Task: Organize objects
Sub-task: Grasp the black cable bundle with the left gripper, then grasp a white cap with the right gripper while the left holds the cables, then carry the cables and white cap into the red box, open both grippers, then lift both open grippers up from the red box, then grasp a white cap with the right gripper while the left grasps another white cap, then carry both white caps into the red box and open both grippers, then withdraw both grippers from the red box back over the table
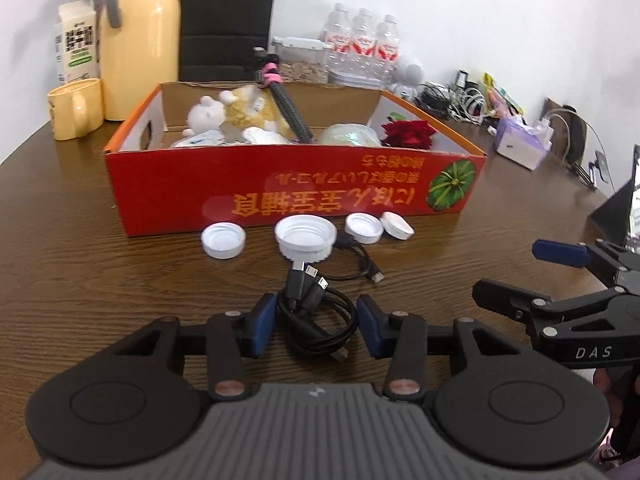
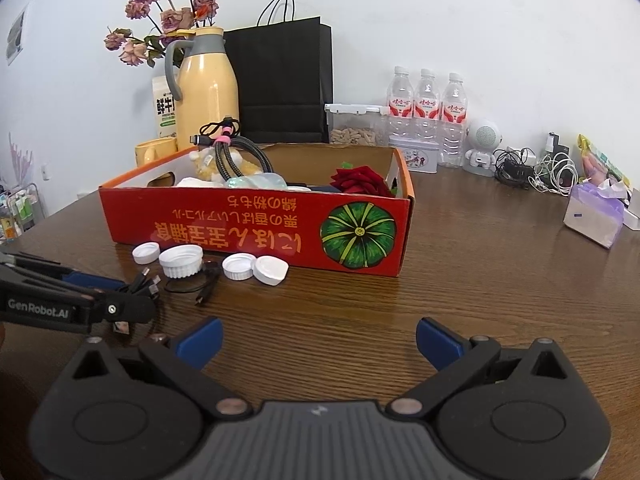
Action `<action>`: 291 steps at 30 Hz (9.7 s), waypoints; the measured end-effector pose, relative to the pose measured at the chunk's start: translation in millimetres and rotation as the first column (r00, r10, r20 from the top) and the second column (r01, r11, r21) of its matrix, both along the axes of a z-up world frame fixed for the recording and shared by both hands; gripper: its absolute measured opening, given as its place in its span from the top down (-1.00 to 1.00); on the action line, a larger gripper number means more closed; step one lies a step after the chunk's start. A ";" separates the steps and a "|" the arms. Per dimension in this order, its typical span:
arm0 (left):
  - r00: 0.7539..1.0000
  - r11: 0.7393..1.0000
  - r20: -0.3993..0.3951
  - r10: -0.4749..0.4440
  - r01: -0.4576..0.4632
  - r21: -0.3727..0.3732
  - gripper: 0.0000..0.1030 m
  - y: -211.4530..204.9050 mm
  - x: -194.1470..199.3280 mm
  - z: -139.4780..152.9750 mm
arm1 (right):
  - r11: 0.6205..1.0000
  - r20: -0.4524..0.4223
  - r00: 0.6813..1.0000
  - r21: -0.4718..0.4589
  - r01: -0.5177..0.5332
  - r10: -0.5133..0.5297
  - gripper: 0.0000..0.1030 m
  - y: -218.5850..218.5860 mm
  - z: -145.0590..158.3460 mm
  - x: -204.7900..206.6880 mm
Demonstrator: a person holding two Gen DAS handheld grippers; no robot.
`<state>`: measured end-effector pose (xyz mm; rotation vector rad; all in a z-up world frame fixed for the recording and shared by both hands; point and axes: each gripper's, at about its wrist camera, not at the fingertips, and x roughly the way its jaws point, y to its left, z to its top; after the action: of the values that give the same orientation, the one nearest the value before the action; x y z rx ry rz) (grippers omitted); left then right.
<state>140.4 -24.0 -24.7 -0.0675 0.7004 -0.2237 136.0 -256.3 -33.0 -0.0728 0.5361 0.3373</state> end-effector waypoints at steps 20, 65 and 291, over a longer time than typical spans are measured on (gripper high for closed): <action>0.998 0.997 -0.006 0.069 -0.069 -0.026 0.13 20.5 3.7 5.5 | 0.999 -0.048 0.998 0.013 -0.051 0.052 -0.32 36.2 11.7 47.1; 0.937 0.973 0.263 0.230 -0.224 -0.052 0.14 59.0 55.0 78.2 | 0.997 0.209 0.975 0.021 -0.077 0.071 0.54 57.5 71.6 89.4; 0.950 0.961 0.194 0.244 -0.264 0.085 -1.00 56.6 21.7 23.0 | 0.962 0.020 0.974 -0.165 -0.218 0.224 -0.45 85.2 2.2 48.6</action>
<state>162.1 32.6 -1.7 -0.0315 0.5142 0.0574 184.5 -171.1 -30.8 -0.2974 0.5176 0.5095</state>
